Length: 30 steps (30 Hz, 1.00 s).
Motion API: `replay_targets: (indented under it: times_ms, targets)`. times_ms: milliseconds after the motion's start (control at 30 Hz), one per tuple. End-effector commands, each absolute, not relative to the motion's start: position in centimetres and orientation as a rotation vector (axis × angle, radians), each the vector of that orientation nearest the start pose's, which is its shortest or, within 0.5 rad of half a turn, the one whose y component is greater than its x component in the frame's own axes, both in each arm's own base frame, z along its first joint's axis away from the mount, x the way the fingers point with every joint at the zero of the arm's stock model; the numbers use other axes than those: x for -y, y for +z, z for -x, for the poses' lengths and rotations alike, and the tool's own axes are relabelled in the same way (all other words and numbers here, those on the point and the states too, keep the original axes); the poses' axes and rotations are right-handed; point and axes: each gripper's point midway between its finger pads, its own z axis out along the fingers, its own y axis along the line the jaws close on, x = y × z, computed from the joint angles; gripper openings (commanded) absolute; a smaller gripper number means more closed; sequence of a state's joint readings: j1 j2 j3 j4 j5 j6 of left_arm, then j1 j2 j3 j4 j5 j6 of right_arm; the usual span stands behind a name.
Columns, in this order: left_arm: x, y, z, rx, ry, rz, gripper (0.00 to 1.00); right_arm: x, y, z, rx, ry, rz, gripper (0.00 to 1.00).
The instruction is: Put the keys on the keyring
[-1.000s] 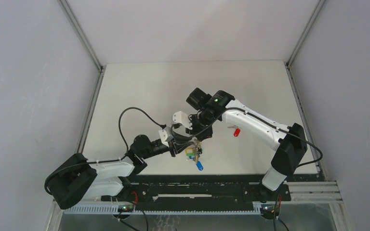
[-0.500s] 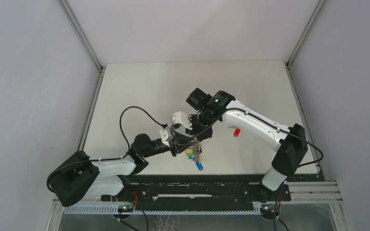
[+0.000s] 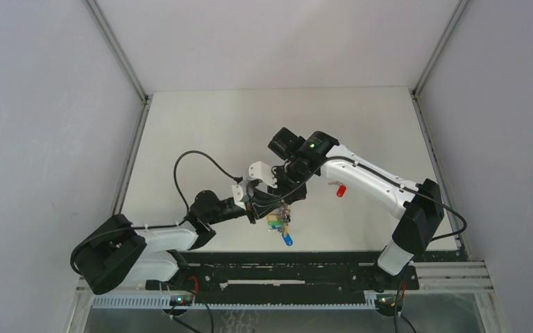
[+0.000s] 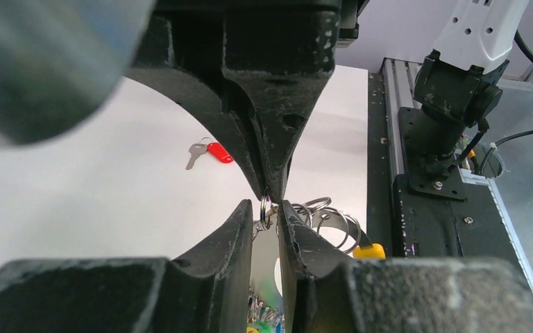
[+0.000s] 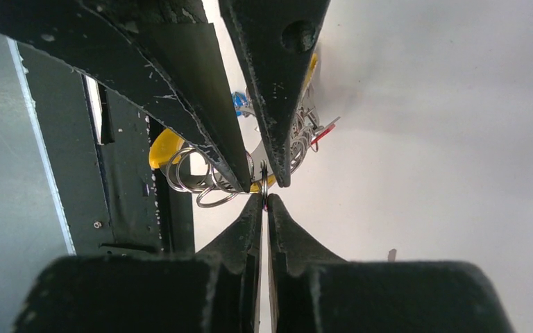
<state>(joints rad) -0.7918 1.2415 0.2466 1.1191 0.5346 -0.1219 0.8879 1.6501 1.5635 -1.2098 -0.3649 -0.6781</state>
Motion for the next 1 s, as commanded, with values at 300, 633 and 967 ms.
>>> replay_targets:
  times_ms: [300,633,967]
  targets:
    - [32.5,18.7,-18.2,-1.26,-1.168,-0.932,0.18,-29.2,19.2,-17.0,-1.806,0.604,2.062,0.0]
    - [31.2,19.9,-17.7,-1.189,-1.266,-0.864,0.2,-28.7,19.6,-17.2,-1.783,0.628,2.021,0.0]
    - [29.4,18.9,-18.7,-1.233,-1.185,-0.83,0.21,-28.5,19.7,-17.3,-1.778,0.62,2.013,0.0]
